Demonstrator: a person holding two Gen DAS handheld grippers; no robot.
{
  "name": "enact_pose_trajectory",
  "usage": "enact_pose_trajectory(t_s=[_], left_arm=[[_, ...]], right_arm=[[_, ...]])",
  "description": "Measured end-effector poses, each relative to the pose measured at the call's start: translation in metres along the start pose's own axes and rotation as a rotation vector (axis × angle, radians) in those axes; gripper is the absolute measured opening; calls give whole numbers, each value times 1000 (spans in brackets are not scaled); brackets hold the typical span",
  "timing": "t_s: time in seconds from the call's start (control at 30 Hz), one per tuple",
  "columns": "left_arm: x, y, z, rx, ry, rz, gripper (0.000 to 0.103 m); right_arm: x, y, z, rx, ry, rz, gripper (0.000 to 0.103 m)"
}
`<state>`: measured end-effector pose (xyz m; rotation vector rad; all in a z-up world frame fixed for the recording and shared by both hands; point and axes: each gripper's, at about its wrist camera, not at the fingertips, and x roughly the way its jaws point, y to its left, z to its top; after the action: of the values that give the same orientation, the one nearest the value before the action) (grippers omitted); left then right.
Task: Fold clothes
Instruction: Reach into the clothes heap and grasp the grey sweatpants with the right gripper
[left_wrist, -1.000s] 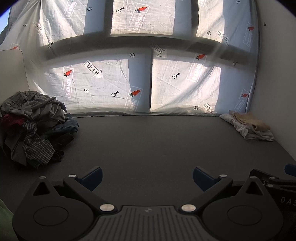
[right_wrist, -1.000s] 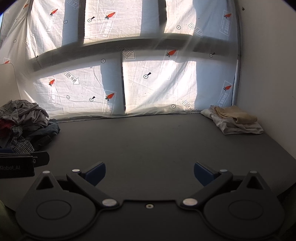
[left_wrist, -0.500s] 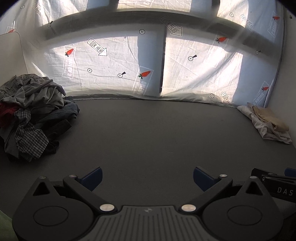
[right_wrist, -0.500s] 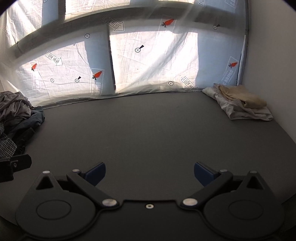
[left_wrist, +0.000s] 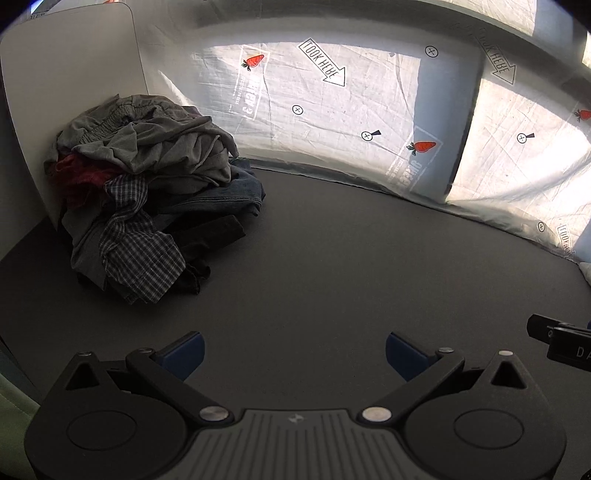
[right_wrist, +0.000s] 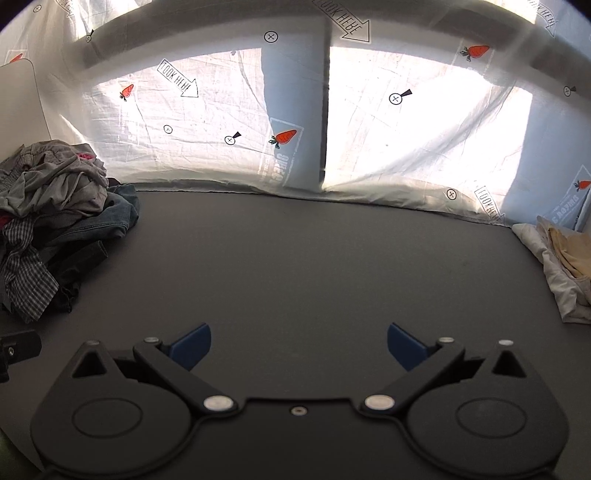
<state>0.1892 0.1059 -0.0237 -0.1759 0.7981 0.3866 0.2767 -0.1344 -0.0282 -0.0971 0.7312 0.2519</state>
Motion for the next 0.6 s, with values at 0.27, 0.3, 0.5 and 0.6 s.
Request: enact_pose_trajectory(t_s=[0.27,0.3,0.5,0.6], left_arm=[[88,109,65,-109,64,133,103],[101,124,73,-125,73,152,103],[170,217,122,-282,85,201,103],[201,250,141,-336,84,229,103]], right_arm=[[70,102,53,-48,-21,46,103],[81,117,61,-54,-27,51,103],[141,187,111,-29,-39,179,92],[174,226,141,-22,-39,232,75]])
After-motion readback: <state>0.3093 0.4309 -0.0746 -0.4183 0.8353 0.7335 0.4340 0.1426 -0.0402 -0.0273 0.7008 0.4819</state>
